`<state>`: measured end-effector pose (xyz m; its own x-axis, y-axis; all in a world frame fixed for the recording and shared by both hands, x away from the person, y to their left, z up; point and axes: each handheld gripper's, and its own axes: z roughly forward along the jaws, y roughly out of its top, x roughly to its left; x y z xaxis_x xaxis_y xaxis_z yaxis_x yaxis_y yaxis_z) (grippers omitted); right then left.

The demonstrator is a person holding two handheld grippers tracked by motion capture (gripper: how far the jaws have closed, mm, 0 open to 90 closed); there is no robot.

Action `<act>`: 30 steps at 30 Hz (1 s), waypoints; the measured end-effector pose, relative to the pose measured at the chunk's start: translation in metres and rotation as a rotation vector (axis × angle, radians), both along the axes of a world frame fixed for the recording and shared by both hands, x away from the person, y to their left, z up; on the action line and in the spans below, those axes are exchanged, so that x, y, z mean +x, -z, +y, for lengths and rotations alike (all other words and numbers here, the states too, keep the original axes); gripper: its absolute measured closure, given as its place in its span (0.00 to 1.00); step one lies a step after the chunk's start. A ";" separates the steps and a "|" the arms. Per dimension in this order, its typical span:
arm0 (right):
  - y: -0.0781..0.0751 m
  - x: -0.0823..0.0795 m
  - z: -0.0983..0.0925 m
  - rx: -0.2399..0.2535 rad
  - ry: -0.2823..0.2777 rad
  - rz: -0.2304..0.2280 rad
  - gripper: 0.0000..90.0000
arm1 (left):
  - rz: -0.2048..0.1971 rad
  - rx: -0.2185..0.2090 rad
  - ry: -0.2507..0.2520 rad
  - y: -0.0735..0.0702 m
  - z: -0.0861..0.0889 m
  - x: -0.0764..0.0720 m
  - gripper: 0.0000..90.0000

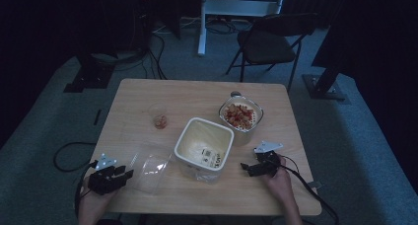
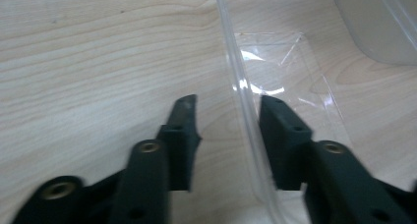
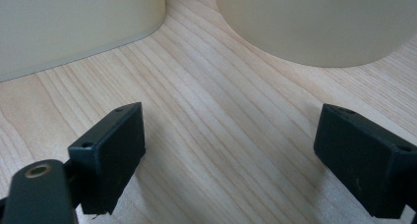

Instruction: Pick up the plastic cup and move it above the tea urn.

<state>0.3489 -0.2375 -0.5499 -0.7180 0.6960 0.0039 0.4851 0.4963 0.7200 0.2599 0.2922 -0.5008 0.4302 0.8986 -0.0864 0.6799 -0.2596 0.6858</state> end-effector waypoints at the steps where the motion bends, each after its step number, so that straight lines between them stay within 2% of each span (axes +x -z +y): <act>1: 0.000 0.000 0.000 0.000 0.000 0.000 0.13 | 0.000 0.000 0.000 0.000 0.000 0.000 0.78; 2: 0.000 0.000 0.000 0.000 0.000 0.000 0.13 | -0.004 0.001 -0.005 0.000 0.000 0.004 0.78; 3: 0.000 0.000 0.000 0.000 0.000 0.000 0.13 | -0.004 0.008 -0.008 0.000 0.000 0.006 0.90; 7: 0.000 0.000 0.000 0.000 0.000 0.000 0.13 | -0.018 0.006 -0.023 -0.002 0.000 0.014 0.95; 8: 0.000 0.000 0.000 0.000 0.000 0.000 0.13 | -0.033 0.003 -0.039 -0.006 0.001 0.019 0.95; 13: 0.000 0.000 0.000 0.000 0.000 0.000 0.13 | -0.084 -0.010 -0.040 -0.024 0.005 0.026 0.97; 14: 0.000 0.000 0.000 0.000 0.000 0.000 0.13 | -0.097 0.003 -0.039 -0.031 0.006 0.027 0.97; 18: 0.000 0.000 0.000 0.000 0.001 0.000 0.13 | -0.150 -0.031 -0.019 -0.055 0.011 0.032 0.97; 24: 0.000 0.000 0.000 0.000 0.001 0.000 0.13 | -0.228 -0.041 0.015 -0.094 0.010 0.036 0.97; 25: 0.000 0.000 0.000 0.000 0.001 0.000 0.13 | -0.228 -0.041 0.015 -0.094 0.010 0.036 0.97; 30: 0.000 0.000 0.000 0.001 0.004 -0.002 0.15 | -0.283 -0.064 0.078 -0.125 -0.005 0.034 0.96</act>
<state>0.3488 -0.2378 -0.5498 -0.7149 0.6992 0.0028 0.4858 0.4938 0.7212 0.2934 0.2877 -0.3754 0.5126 0.8586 -0.0087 0.4389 -0.2533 0.8621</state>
